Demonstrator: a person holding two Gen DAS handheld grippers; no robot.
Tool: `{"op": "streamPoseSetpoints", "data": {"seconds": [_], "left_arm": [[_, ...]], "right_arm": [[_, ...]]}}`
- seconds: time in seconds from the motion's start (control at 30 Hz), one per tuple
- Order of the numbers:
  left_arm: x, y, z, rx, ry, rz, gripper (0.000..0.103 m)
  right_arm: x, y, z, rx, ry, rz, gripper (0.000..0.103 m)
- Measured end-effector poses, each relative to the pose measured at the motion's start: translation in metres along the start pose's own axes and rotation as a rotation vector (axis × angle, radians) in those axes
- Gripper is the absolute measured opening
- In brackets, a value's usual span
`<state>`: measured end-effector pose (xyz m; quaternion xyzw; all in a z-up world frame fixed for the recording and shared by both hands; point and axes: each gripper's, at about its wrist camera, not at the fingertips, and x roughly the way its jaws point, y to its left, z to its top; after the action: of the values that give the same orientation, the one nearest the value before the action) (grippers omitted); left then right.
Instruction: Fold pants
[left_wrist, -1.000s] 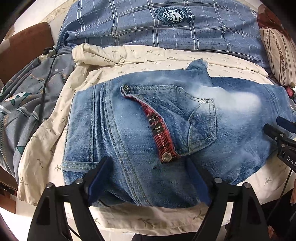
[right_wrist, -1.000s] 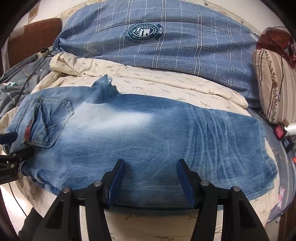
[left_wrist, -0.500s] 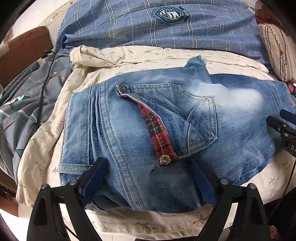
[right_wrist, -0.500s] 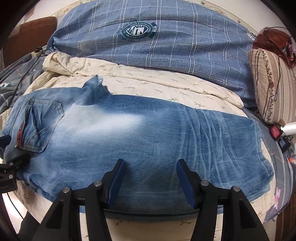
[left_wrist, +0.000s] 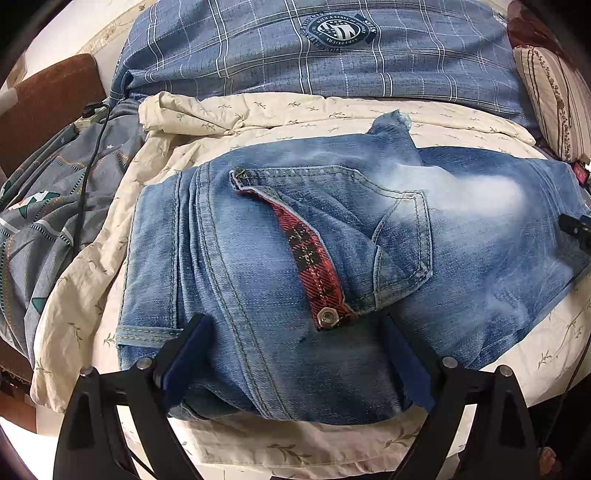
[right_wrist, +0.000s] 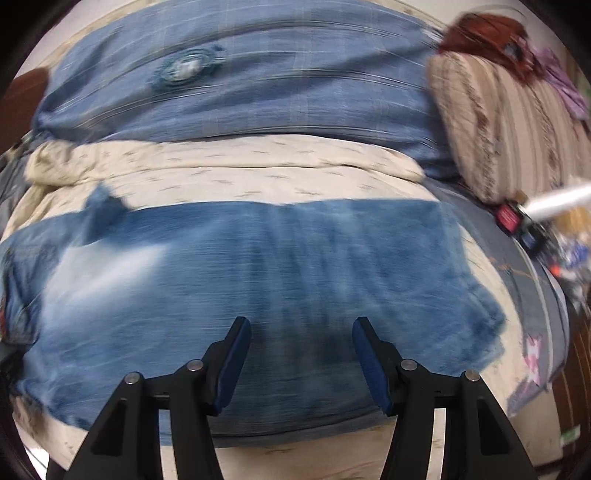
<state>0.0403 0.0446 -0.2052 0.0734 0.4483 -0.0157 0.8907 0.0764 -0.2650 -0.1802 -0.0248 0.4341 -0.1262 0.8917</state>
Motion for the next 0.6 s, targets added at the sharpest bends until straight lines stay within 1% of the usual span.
{"op": "streamPoseSetpoints", "data": {"seconds": [0.2,0.33,0.47,0.6], "left_arm": [[0.0,0.0,0.0,0.0,0.0,0.0,0.095],[0.0,0.0,0.001,0.0,0.002,0.0,0.095],[0.001,0.0,0.001,0.001,0.001,0.002,0.095],[0.001,0.0,0.001,0.0,0.002,0.002,0.095]], "right_arm": [[0.003,-0.045,-0.001,0.109,0.019,-0.086,0.061],[0.004,-0.068,-0.003,0.164,0.022,-0.114,0.061],[0.004,-0.081,-0.004,0.19,0.017,-0.134,0.061],[0.005,-0.083,-0.005,0.191,0.012,-0.138,0.061]]}}
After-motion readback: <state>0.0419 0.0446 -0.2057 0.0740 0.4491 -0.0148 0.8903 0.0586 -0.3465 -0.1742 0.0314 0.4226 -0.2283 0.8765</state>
